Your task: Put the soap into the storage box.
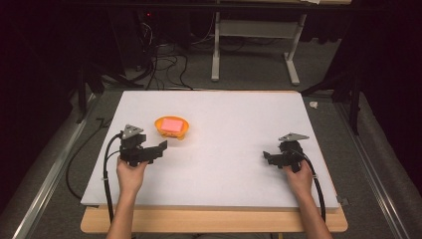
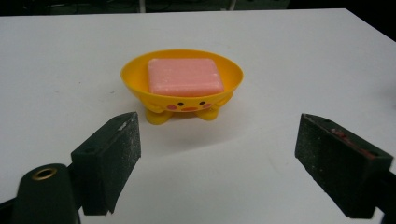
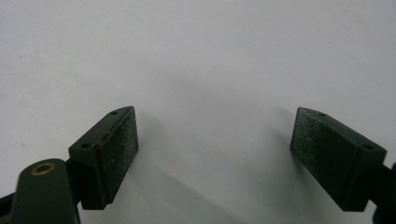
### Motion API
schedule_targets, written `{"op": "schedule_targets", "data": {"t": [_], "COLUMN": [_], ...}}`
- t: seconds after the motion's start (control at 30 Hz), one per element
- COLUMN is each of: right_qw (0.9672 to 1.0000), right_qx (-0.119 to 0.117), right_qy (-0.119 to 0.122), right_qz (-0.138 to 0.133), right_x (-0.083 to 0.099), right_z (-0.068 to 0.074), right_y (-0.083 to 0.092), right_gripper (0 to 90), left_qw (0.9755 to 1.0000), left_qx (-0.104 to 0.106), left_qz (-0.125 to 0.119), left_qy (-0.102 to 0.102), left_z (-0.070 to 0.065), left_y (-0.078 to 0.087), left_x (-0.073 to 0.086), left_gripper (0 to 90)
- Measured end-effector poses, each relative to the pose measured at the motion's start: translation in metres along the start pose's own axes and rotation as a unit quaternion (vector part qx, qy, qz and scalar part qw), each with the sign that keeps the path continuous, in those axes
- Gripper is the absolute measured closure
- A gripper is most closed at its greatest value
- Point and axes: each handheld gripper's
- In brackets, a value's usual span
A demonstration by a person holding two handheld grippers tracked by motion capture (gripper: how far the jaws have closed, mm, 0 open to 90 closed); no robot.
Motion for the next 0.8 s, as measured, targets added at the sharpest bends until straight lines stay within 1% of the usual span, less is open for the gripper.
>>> {"op": "schedule_targets", "data": {"t": [0.1,0.17,0.27,0.43,0.5,0.57,0.63,0.8], "right_qw": [1.0000,1.0000,1.0000,1.0000,1.0000,1.0000,1.0000,1.0000], "right_qx": [0.000,0.000,0.000,0.000,0.000,0.000,0.000,0.000], "right_qy": [0.000,0.000,0.000,0.000,0.000,0.000,0.000,0.000], "right_qz": [0.000,0.000,0.000,0.000,0.000,0.000,0.000,0.000], "right_x": [0.000,0.000,0.000,0.000,0.000,0.000,0.000,0.000], "right_z": [0.000,0.000,0.000,0.000,0.000,0.000,0.000,0.000], "right_y": [0.000,0.000,0.000,0.000,0.000,0.000,0.000,0.000], "right_gripper": [15.6,15.6,15.6,15.6,15.7,15.6,15.6,15.6], "left_qw": [1.0000,1.0000,1.0000,0.9999,0.9999,0.9999,0.9999,0.9999], "left_qx": [0.003,0.001,0.003,0.009,0.011,0.007,0.011,0.013], "left_qz": [0.001,0.003,0.005,0.013,0.012,0.007,0.006,0.011], "left_qy": [0.001,-0.001,0.001,-0.001,-0.002,-0.003,-0.001,-0.001], "left_z": [-0.001,-0.002,-0.002,-0.004,-0.005,-0.006,-0.007,-0.008], "left_y": [-0.001,-0.002,-0.004,-0.007,-0.008,-0.008,-0.009,-0.011], "left_x": [0.003,0.005,0.008,0.012,0.014,0.016,0.017,0.020], "left_gripper": [15.3,15.3,15.3,15.4,15.4,15.6,15.7,15.8]}}
Point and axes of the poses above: each handheld gripper's, and its own axes: y roughly backward along the jaws, x roughly out of its underside, z roughly to its left, and after that the axes turned 1 degree about -y, right-handed
